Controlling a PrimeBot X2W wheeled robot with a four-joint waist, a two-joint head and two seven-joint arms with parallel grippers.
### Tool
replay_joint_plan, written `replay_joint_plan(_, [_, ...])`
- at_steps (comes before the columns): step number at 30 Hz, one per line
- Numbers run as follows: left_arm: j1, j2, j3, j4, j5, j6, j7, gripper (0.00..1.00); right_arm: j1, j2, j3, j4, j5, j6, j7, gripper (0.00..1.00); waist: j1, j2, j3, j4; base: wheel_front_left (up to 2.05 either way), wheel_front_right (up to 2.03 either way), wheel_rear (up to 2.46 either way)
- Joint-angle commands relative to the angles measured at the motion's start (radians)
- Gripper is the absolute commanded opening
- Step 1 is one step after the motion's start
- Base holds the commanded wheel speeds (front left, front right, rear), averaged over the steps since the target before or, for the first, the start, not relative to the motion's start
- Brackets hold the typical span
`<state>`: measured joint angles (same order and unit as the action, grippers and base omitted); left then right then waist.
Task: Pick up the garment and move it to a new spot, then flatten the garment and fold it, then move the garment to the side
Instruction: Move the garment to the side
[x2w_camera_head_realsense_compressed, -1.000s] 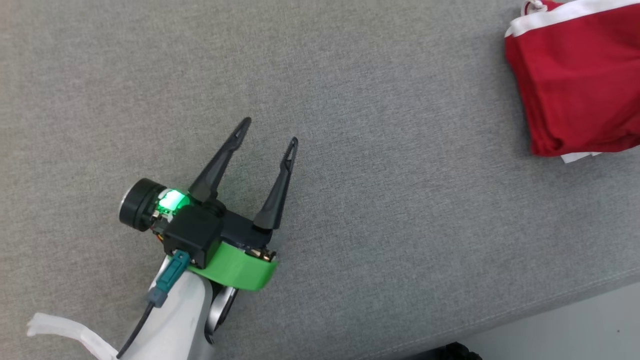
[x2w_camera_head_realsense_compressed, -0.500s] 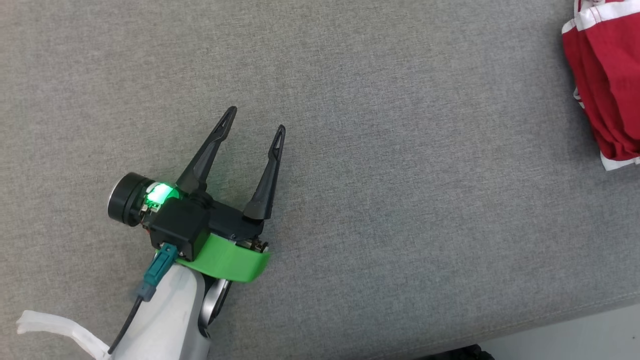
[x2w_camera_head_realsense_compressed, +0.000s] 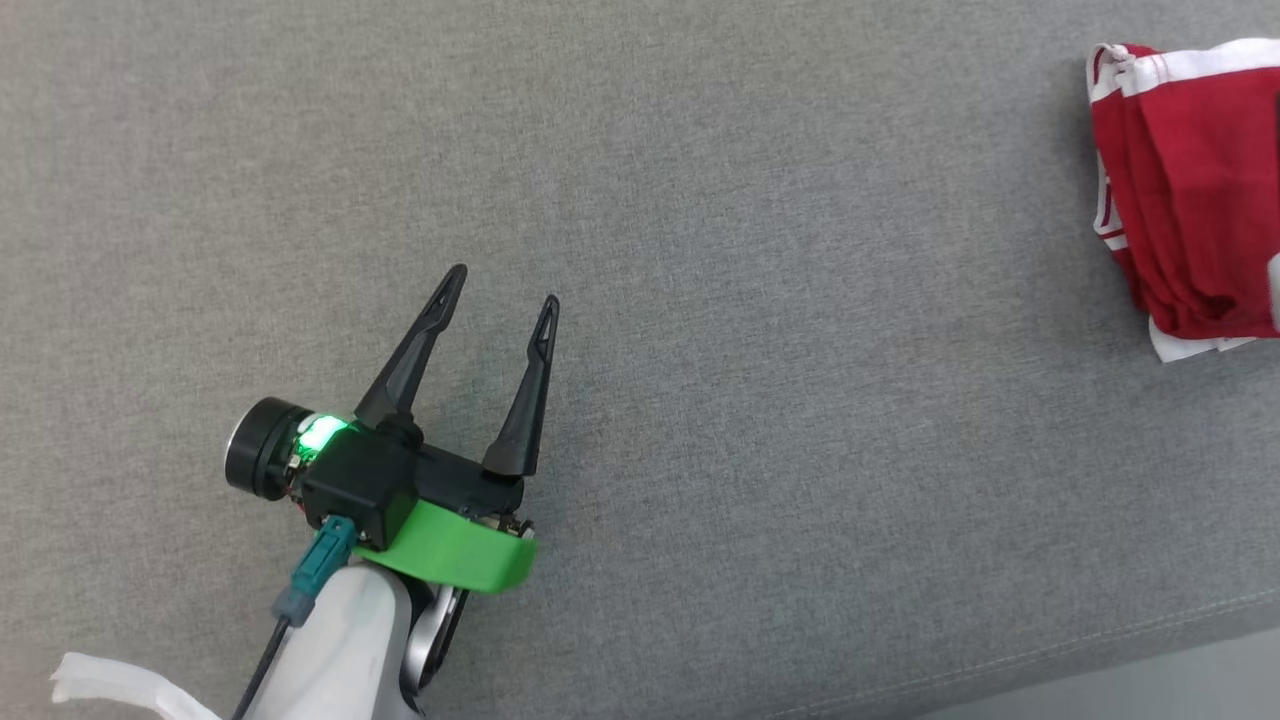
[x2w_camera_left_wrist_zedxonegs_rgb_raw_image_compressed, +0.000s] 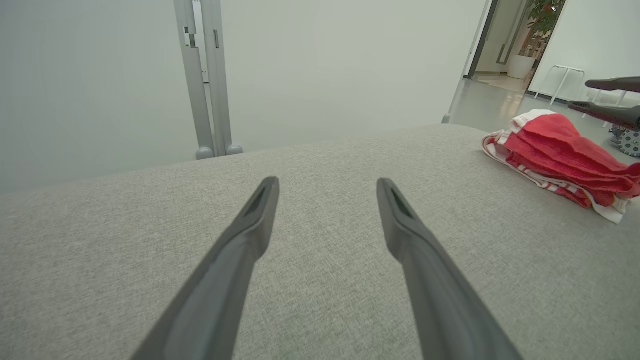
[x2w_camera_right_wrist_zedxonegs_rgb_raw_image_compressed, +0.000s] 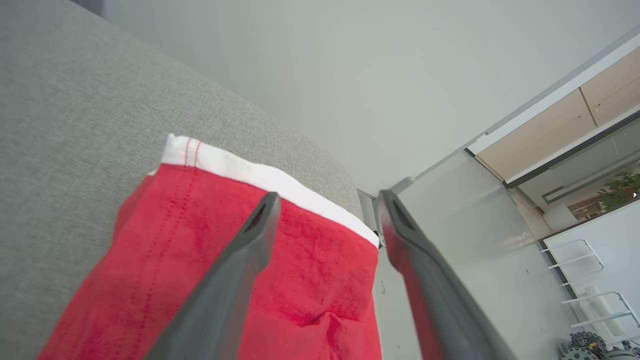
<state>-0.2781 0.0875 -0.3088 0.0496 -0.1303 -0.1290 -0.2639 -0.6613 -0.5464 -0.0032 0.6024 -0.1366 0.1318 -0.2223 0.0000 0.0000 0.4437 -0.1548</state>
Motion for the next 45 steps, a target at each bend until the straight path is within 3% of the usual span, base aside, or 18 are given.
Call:
replay_joint_plan(1, [0.018,-0.002,0.009,0.0,-0.008,-0.002,0.0,1.0,0.004,0.026,0.01,-0.024,0.021,-0.002,-0.011,1.0,0.0,0.0,-0.084,-0.007,0.0,0.0,0.0])
replay_joint_plan(13, [0.11,-0.034,0.078,-0.025,-0.026,0.004,0.0,1.0,0.21,0.252,0.069,-0.304,0.225,-0.002,-0.04,1.0,0.0,0.0,-0.258,0.063,0.0,0.0,0.0])
replay_joint_plan(19, [0.147,-0.036,0.098,-0.038,-0.059,0.028,0.0,1.0,0.347,0.347,0.109,-0.415,0.238,-0.002,-0.043,1.0,0.0,0.0,-0.297,0.098,0.0,0.0,0.0])
replay_joint_plan(25, [0.173,-0.036,0.109,-0.058,-0.063,0.046,0.0,1.0,0.446,0.431,0.064,-0.507,0.231,-0.002,-0.043,1.0,0.0,0.0,-0.314,0.131,0.0,0.0,0.0])
replay_joint_plan(33, [0.222,-0.036,0.109,-0.036,-0.077,0.051,0.0,1.0,0.538,0.487,0.026,-0.562,0.222,-0.002,-0.042,1.0,0.0,0.0,-0.336,0.143,0.0,0.0,0.0])
replay_joint_plan(45, [0.232,-0.037,0.114,-0.019,-0.071,0.112,0.0,1.0,0.59,0.495,0.04,-0.57,0.287,-0.002,-0.042,1.0,0.0,0.0,-0.342,0.144,0.0,0.0,0.0])
